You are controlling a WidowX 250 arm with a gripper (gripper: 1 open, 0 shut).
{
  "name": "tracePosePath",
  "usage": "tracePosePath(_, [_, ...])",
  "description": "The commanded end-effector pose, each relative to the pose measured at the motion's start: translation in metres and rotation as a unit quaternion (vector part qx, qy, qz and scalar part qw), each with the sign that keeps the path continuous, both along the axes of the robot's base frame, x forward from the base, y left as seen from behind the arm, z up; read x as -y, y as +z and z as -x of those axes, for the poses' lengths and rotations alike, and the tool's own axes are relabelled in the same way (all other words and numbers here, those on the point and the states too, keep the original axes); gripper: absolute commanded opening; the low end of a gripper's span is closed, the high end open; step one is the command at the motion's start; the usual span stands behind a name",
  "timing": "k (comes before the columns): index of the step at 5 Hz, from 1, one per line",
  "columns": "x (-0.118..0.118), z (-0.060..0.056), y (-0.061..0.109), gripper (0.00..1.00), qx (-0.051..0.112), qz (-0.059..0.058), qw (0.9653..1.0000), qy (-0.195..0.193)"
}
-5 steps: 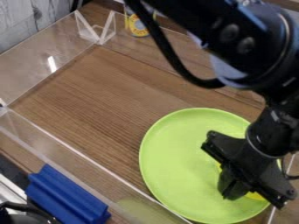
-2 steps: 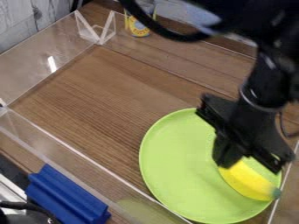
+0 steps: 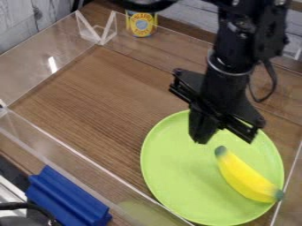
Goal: Put the banana in the green plate
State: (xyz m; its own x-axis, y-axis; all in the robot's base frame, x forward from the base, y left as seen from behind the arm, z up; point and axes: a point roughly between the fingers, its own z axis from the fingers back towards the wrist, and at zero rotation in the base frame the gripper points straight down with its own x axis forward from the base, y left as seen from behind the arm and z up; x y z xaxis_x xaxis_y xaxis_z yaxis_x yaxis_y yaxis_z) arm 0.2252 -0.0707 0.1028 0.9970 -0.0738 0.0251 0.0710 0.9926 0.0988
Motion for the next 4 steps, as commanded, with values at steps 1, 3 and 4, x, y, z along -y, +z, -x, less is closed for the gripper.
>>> tracePosePath(1, [-0.003,0.000,0.015,0.00,0.018,0.007,0.9998,0.004])
tracePosePath(3, [0.000,-0.003,0.013,1.00,0.018,0.009,0.9998,-0.006])
tracePosePath(4, [0.004,-0.002,0.007,1.00,0.021,0.010,0.9996,-0.015])
